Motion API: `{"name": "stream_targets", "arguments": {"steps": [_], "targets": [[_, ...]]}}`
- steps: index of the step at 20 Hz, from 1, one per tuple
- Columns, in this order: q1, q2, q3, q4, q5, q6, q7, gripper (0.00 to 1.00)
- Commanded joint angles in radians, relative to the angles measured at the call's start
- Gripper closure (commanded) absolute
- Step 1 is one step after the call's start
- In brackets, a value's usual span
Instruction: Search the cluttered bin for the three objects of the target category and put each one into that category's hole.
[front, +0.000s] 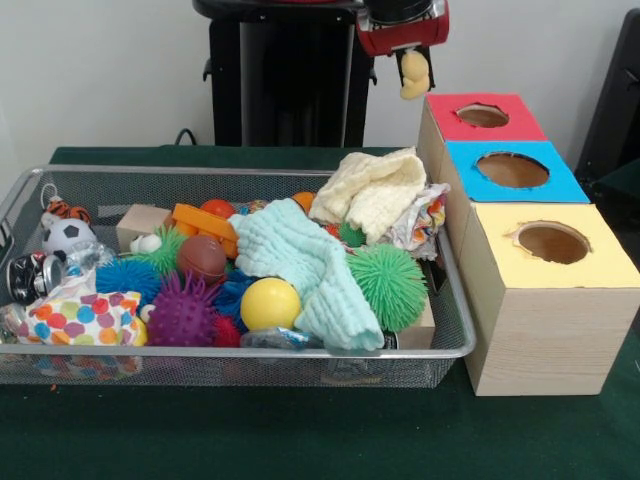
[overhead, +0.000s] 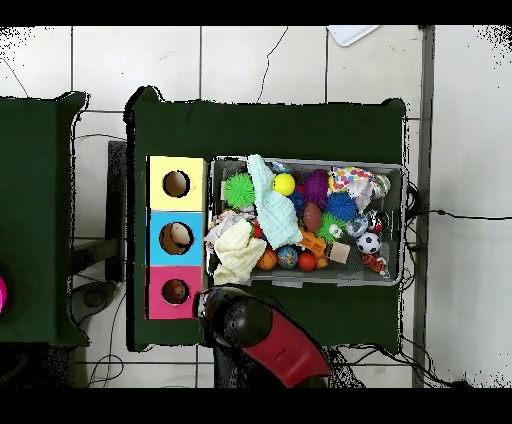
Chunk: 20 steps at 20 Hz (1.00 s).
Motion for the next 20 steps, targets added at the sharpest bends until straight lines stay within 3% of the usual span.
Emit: {"name": "stream_targets", "arguments": {"steps": [1,12,17,20], "targets": [[-0.021,-0.004,0.025,-0.089,0.116,0.113,0.354,1.00],[-0.046,0.025,0.156,-0.012,0.303,-0.038,0.287,1.00],[-0.083,0.048,0.271,0.044,0.407,-0.155,0.257,1.00],[-0.109,0.064,0.329,0.063,0.419,-0.205,0.270,1.00]]}}
